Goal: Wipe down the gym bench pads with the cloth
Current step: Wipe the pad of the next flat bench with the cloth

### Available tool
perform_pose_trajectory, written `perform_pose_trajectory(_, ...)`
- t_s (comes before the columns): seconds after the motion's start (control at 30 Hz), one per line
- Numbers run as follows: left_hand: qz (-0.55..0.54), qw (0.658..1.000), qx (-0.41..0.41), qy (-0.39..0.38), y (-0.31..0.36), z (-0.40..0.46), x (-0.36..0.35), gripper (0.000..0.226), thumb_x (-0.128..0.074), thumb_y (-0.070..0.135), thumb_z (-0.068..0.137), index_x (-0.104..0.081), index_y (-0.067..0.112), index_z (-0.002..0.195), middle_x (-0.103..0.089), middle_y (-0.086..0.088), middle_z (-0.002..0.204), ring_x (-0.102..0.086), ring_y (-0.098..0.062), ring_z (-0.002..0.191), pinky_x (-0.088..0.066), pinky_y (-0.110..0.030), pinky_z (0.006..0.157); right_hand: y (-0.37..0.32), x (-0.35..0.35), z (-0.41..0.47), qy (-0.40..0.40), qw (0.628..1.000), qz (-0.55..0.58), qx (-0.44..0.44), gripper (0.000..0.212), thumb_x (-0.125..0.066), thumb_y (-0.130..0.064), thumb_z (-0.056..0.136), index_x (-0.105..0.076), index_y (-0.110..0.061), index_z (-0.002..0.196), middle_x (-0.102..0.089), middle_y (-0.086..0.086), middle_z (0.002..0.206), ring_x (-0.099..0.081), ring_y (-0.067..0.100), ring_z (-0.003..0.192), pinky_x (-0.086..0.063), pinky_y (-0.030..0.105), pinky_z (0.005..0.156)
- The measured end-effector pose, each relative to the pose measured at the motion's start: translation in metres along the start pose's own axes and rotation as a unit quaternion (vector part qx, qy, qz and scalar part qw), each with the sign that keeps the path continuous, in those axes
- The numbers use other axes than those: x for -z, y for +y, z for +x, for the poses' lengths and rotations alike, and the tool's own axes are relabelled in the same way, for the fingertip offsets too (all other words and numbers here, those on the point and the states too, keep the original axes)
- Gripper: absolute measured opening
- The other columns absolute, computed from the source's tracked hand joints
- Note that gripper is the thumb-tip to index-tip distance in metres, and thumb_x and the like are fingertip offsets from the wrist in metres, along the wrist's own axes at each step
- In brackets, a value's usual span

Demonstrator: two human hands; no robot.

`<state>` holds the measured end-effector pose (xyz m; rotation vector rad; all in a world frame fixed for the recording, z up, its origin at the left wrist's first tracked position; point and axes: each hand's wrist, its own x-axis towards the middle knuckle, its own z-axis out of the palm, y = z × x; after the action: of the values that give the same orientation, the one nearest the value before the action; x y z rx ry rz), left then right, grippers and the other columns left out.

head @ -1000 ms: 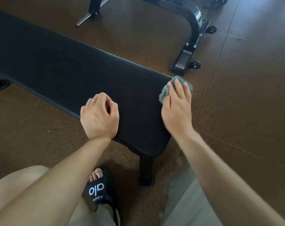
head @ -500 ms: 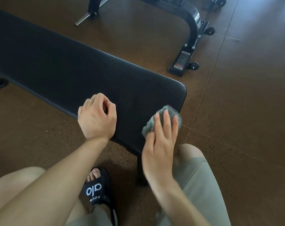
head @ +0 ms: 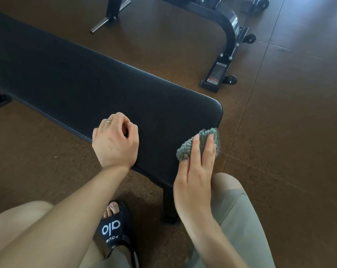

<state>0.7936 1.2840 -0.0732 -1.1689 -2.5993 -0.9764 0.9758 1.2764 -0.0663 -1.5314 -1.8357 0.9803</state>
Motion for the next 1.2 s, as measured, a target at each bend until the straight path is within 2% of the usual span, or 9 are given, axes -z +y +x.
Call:
perform_pose_trajectory(0.07, 0.003, 1.000, -0.001, 0.000, -0.001, 0.000, 0.000, 0.018, -0.043, 0.027, 0.088, -0.049, 0.018, 0.074, -0.055, 0.006, 0.074, -0.049, -0.018, 0.072, -0.037, -0.035, 0.075, 0.008, 0.006, 0.021, -0.021, 0.998, -0.055, 0.031, 0.055, -0.027, -0.027, 0.111, -0.015, -0.028, 0.165, 0.012, -0.015, 0.171, 0.022, 0.007, 0.155, 0.008, 0.027, 0.125)
perform_pose_trajectory(0.17, 0.003, 1.000, -0.006, 0.007, -0.003, -0.001, -0.001, 0.017, -0.045, 0.026, 0.089, -0.049, 0.019, 0.074, -0.055, 0.007, 0.073, -0.048, -0.016, 0.071, -0.033, -0.031, 0.074, 0.016, 0.018, 0.094, -0.035, 0.982, -0.175, 0.061, 0.059, -0.014, -0.033, 0.107, -0.019, -0.018, 0.164, 0.000, 0.002, 0.174, 0.013, 0.022, 0.158, 0.009, 0.038, 0.128)
perform_pose_trajectory(0.33, 0.002, 1.000, -0.007, 0.006, -0.002, -0.001, -0.001, 0.017, -0.045, 0.024, 0.089, -0.050, 0.017, 0.074, -0.055, 0.006, 0.073, -0.049, -0.017, 0.071, -0.037, -0.035, 0.074, -0.028, 0.005, 0.174, -0.081, 0.942, -0.321, 0.061, 0.060, -0.020, -0.034, 0.108, -0.015, -0.012, 0.164, -0.009, 0.010, 0.173, -0.004, 0.026, 0.160, -0.002, 0.048, 0.129)
perform_pose_trajectory(0.5, 0.008, 1.000, -0.009, 0.000, -0.002, 0.001, 0.000, 0.016, -0.044, 0.023, 0.087, -0.048, 0.017, 0.074, -0.054, 0.005, 0.073, -0.048, -0.019, 0.071, -0.037, -0.036, 0.074, -0.053, -0.028, 0.135, -0.159, 0.915, -0.334, 0.163, 0.065, -0.022, -0.035, 0.108, -0.003, -0.008, 0.164, 0.005, 0.010, 0.173, 0.009, 0.022, 0.159, 0.003, 0.047, 0.129)
perform_pose_trajectory(0.6, 0.013, 1.000, -0.012, 0.001, -0.003, 0.001, 0.000, 0.015, -0.044, 0.024, 0.087, -0.050, 0.016, 0.076, -0.056, 0.004, 0.075, -0.050, -0.021, 0.073, -0.034, -0.035, 0.075, -0.045, -0.018, 0.075, -0.217, 0.886, -0.301, 0.279, 0.062, -0.019, -0.036, 0.109, -0.006, -0.014, 0.165, 0.001, 0.003, 0.173, 0.008, 0.015, 0.159, 0.003, 0.042, 0.129)
perform_pose_trajectory(0.67, 0.009, 1.000, -0.015, 0.002, -0.004, 0.000, 0.000, 0.016, -0.045, 0.024, 0.089, -0.051, 0.017, 0.077, -0.056, 0.004, 0.076, -0.051, -0.021, 0.074, -0.036, -0.036, 0.076, -0.035, -0.003, 0.053, -0.253, 0.871, -0.285, 0.309, 0.060, -0.018, -0.038, 0.110, -0.003, -0.021, 0.166, 0.004, -0.005, 0.172, 0.012, 0.008, 0.157, 0.008, 0.037, 0.128)
perform_pose_trajectory(0.77, 0.003, 1.000, -0.019, 0.003, -0.005, -0.001, 0.001, 0.015, -0.044, 0.024, 0.089, -0.049, 0.018, 0.076, -0.055, 0.005, 0.075, -0.050, -0.019, 0.073, -0.037, -0.036, 0.075, -0.025, 0.010, 0.076, -0.248, 0.865, -0.309, 0.309, 0.059, -0.016, -0.042, 0.110, -0.002, -0.028, 0.165, 0.005, -0.010, 0.172, 0.013, 0.006, 0.157, 0.009, 0.036, 0.127)
perform_pose_trajectory(1.0, 0.001, 1.000, -0.018, -0.006, -0.005, 0.000, 0.003, 0.014, -0.044, 0.021, 0.089, -0.049, 0.017, 0.077, -0.054, 0.006, 0.075, -0.049, -0.018, 0.073, -0.040, -0.038, 0.076, -0.037, -0.008, 0.180, -0.201, 0.880, -0.371, 0.217, 0.059, -0.010, -0.041, 0.108, -0.003, -0.027, 0.165, 0.004, -0.005, 0.174, 0.008, 0.016, 0.159, 0.004, 0.048, 0.129)
perform_pose_trajectory(1.2, 0.015, 1.000, -0.014, -0.011, -0.006, 0.000, 0.001, 0.014, -0.043, 0.022, 0.089, -0.048, 0.017, 0.077, -0.053, 0.006, 0.075, -0.049, -0.020, 0.073, -0.040, -0.041, 0.075, -0.028, 0.002, 0.078, -0.214, 0.889, -0.320, 0.249, 0.063, -0.009, -0.041, 0.107, -0.002, -0.019, 0.166, 0.004, -0.001, 0.173, 0.010, 0.016, 0.159, 0.003, 0.046, 0.129)
